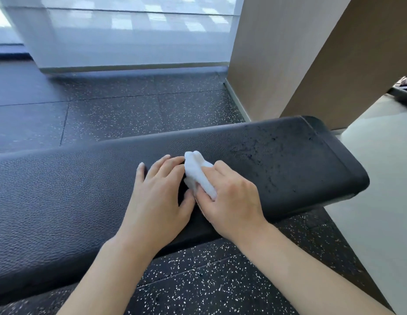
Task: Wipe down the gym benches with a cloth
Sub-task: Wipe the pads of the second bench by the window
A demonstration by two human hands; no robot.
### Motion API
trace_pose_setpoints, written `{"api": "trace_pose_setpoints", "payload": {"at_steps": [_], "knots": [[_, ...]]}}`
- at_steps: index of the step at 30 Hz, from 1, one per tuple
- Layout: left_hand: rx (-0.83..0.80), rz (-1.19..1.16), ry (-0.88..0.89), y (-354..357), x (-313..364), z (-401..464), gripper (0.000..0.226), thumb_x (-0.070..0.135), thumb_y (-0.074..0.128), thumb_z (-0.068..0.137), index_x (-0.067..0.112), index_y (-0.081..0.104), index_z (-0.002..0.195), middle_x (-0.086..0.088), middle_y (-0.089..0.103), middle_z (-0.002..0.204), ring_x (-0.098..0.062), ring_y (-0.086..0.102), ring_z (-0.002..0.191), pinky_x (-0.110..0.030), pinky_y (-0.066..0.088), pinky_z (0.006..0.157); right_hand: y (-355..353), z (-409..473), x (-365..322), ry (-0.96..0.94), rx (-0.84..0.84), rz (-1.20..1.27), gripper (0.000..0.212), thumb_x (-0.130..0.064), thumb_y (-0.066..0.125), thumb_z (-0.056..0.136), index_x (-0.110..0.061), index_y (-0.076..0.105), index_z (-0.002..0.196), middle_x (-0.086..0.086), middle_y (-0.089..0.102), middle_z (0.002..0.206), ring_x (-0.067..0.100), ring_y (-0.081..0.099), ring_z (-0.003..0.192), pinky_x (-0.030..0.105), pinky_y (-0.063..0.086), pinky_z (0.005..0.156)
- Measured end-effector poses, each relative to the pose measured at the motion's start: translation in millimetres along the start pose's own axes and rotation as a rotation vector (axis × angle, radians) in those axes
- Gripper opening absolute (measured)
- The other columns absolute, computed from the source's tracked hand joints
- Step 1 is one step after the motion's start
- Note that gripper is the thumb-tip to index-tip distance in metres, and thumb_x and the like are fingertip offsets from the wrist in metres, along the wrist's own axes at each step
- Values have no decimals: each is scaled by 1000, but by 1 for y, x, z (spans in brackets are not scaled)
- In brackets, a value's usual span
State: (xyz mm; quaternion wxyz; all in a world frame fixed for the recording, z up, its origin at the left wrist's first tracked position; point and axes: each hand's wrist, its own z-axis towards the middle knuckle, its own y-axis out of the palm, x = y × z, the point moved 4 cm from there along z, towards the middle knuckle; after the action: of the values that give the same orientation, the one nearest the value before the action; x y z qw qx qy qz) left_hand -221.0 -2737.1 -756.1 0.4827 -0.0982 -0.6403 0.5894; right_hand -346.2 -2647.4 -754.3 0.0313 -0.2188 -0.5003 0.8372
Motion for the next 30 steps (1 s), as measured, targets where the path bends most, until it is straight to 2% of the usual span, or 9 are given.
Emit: {"api": "trace_pose_setpoints", "payload": {"at_steps": [3,6,9,13,16,20,22,24,30], "knots": [[73,49,-23,5,4,-1,40,32,57,96,22,63,134,10,59,147,-19,45,147,-60,28,122,2,16,7,-5,-9,4,27,-45,64,97,-23,71,111,-10,38,82,20,55,69,34,44,54],[99,69,-35,4,5,0,42,35,57,92,21,67,130,10,62,143,-19,51,141,-58,32,120,1,29,10,-60,-14,26,41,-50,48,97,-22,70,117,-7,42,83,26,60,71,35,47,55],[103,74,-36,3,7,1,41,36,57,91,24,68,128,14,62,142,-17,53,139,-57,33,120,-5,38,36,-84,25,-21,53,-53,34,92,-19,70,111,-3,46,82,27,54,63,30,37,53],[110,90,-47,3,10,1,40,36,58,91,23,69,127,13,62,141,-15,52,138,-55,35,119,-26,57,122,122,65,-112,52,-55,34,94,-15,67,99,-1,43,82,32,49,66,33,31,60],[122,101,-56,3,13,1,39,34,58,90,23,68,126,13,62,140,-15,54,135,-55,36,118,-34,55,134,196,87,-172,52,-54,36,99,-15,68,105,-2,41,83,26,40,64,32,26,57],[125,125,-59,5,15,2,40,34,56,89,24,66,126,12,62,139,-16,55,132,-55,38,116,-23,23,51,-148,5,-77,31,-44,49,105,-24,59,127,-2,56,99,27,59,73,33,46,51],[111,120,-68,6,15,1,43,34,54,89,25,65,130,11,61,142,-17,54,134,-55,38,116,-15,2,16,-276,-59,31,20,-38,57,100,-21,63,110,-2,56,92,25,61,70,35,49,49],[104,122,-67,6,16,1,44,33,53,89,25,65,131,11,61,143,-18,54,135,-55,37,117,-20,3,26,-226,-59,100,31,-42,49,96,-17,67,96,-2,51,81,25,57,63,30,42,49],[115,133,-67,6,18,0,42,30,54,89,21,66,128,10,61,143,-18,54,135,-55,36,118,-43,32,122,115,69,-44,37,-44,44,98,-16,68,101,-3,43,80,28,51,63,31,30,58]]}}
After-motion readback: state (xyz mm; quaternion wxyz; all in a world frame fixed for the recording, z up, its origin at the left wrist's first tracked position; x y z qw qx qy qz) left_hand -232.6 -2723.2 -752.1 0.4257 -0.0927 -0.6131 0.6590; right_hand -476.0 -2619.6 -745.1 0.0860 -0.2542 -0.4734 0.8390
